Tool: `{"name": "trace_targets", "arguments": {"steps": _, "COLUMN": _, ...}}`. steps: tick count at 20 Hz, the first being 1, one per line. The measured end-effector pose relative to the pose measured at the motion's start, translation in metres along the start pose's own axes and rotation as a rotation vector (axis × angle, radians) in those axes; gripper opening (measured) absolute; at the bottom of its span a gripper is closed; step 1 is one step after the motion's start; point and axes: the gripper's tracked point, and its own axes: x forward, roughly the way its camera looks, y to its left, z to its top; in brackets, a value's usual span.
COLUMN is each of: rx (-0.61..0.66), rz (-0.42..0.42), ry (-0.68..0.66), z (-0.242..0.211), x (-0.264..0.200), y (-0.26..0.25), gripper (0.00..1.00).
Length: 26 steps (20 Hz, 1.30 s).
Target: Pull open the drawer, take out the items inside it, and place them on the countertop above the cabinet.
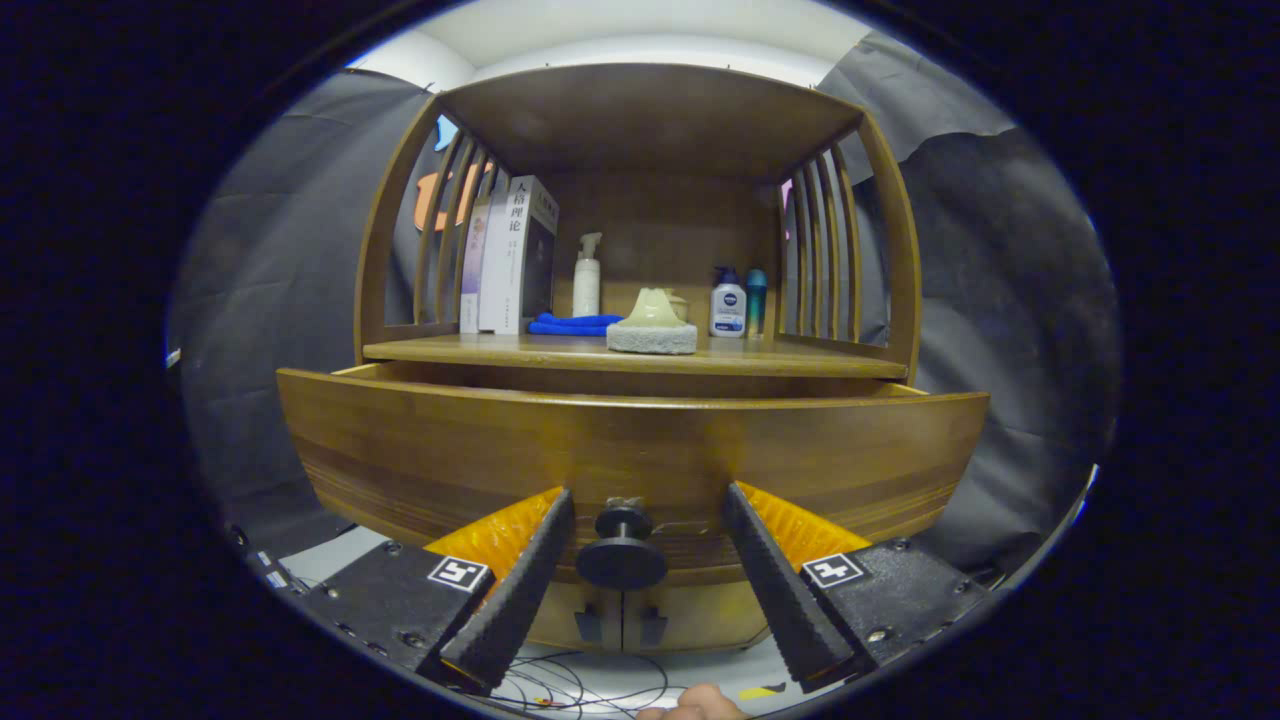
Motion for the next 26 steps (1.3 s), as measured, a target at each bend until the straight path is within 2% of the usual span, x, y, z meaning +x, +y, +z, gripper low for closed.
{"name": "trace_targets", "arguments": {"steps": 21, "rx": 0.011, "rz": -0.019, "ry": -0.001, "z": 0.013, "x": 0.074, "y": 0.007, "gripper": 0.99}}
{"name": "trace_targets", "arguments": {"steps": 26, "rx": 0.06, "rz": -0.007, "ry": -0.005, "z": 0.01, "x": 0.084, "y": 0.007, "gripper": 1.0}}
